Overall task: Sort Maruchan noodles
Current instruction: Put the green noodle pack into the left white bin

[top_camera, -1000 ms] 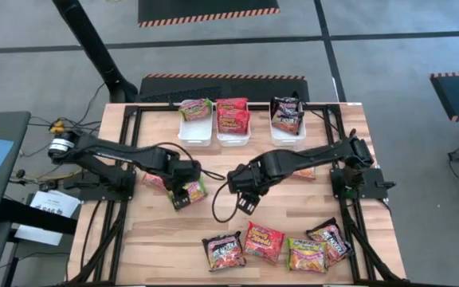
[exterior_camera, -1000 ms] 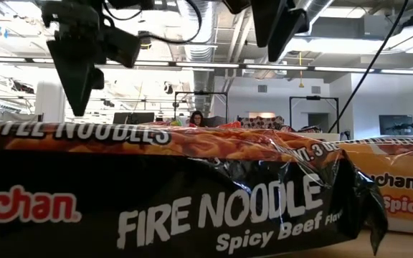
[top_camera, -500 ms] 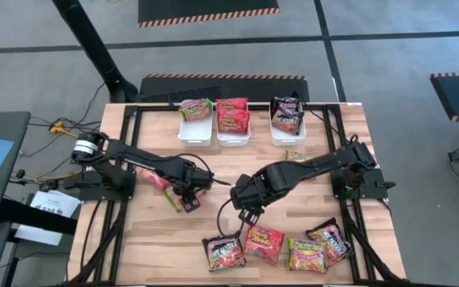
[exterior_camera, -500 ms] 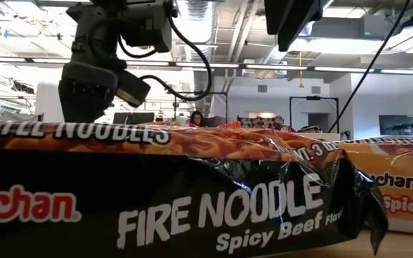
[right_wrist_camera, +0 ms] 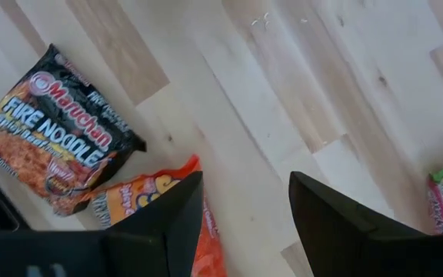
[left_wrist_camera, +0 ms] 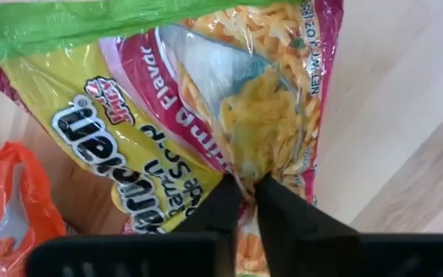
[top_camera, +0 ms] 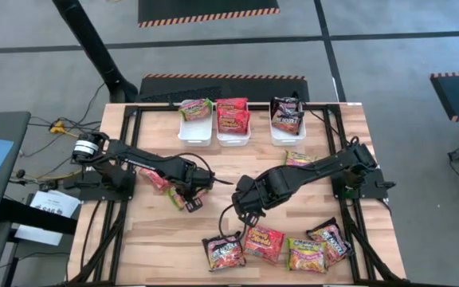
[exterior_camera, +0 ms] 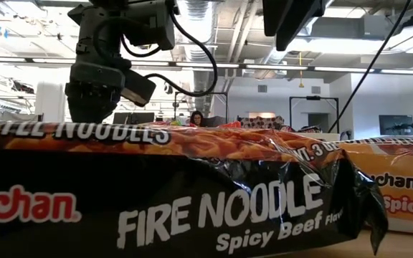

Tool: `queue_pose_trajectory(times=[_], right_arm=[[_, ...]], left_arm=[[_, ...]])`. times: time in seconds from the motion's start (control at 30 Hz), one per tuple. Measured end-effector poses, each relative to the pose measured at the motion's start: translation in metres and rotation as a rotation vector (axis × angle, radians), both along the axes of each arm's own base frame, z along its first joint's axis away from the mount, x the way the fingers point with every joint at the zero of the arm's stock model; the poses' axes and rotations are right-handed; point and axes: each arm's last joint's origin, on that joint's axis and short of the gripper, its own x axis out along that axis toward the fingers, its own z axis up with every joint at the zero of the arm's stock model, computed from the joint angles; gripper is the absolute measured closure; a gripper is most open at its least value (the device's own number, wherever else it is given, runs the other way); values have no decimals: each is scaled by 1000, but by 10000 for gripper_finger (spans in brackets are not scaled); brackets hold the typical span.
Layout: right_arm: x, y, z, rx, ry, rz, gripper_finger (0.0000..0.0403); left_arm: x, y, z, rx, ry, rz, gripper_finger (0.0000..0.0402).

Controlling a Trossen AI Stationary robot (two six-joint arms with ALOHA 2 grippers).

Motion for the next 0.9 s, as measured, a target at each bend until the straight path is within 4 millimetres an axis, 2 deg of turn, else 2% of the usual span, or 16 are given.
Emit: queue_pose_trajectory(times=[0.17, 0.3, 0.53, 0.67, 0.9], right_arm=[[-1, -2, 0, -44, -4, -9, 186], [0, -4, 0, -74, -10, -19, 186], [-1, -15, 4, -114, -18, -50, 186], [-5, -26, 15, -150, -47, -82, 186], [-20, -57, 46, -230, -123, -123, 186]], left_arm=[[-1, 0, 1, 0, -4, -32, 398], [-4, 0, 13, 4, -50, -41, 401], [-19, 4, 55, 66, -212, -12, 400], [-29, 7, 78, 114, -310, 13, 400], [-48, 20, 112, 423, -447, 37, 401]])
